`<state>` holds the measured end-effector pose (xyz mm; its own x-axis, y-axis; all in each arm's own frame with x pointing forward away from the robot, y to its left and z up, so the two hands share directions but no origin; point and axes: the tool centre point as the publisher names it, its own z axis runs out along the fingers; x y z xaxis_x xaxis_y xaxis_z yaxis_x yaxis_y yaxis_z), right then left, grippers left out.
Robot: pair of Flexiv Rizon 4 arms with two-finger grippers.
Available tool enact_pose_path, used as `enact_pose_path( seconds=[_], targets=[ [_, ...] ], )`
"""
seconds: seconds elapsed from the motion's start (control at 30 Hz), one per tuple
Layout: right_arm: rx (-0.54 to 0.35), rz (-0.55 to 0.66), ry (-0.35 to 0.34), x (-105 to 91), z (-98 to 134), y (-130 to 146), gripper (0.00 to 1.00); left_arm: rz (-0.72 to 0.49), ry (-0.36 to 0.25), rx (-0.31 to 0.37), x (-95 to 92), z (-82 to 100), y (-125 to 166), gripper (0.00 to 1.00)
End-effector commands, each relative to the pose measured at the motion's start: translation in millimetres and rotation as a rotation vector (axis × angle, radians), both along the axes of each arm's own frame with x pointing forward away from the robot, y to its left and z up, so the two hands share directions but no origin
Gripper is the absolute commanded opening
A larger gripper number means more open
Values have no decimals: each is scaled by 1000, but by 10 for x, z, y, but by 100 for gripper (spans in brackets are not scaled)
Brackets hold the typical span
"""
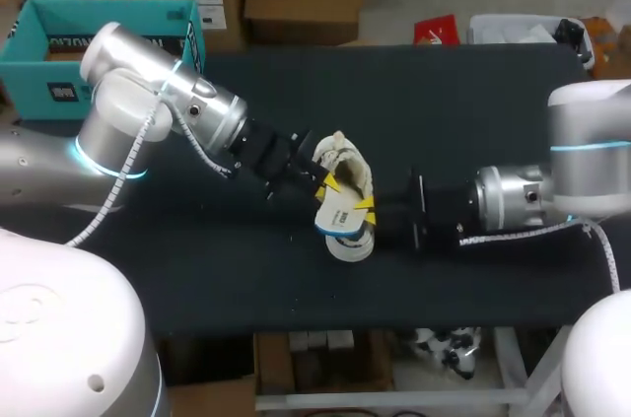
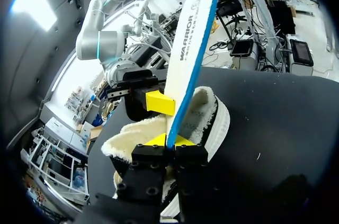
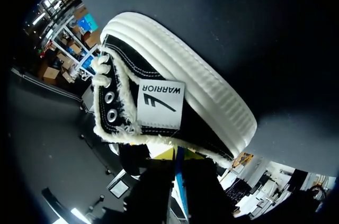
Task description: Open the shoe tongue, take the insole out of the shoe, put the insole back into the shoe, and pack the shoe into the shoebox
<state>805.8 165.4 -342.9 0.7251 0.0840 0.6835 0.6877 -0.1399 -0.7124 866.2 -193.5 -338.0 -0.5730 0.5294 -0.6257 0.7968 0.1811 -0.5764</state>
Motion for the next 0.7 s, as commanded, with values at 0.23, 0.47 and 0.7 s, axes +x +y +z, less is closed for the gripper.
enact_pose_path(
  seconds=[0.23, 0.47, 0.7],
  targets=[
    [-6, -5, -11, 77, -41, 17, 0, -15, 21, -23, 43, -26, 13, 0],
    [-13, -29, -26, 56, -2, -31, 0, -61, 8, -39, -144, 73, 27, 43],
    [-8, -42, -27, 47, -26, -58, 0, -96, -11, -52, -296, 138, 23, 29]
  ],
)
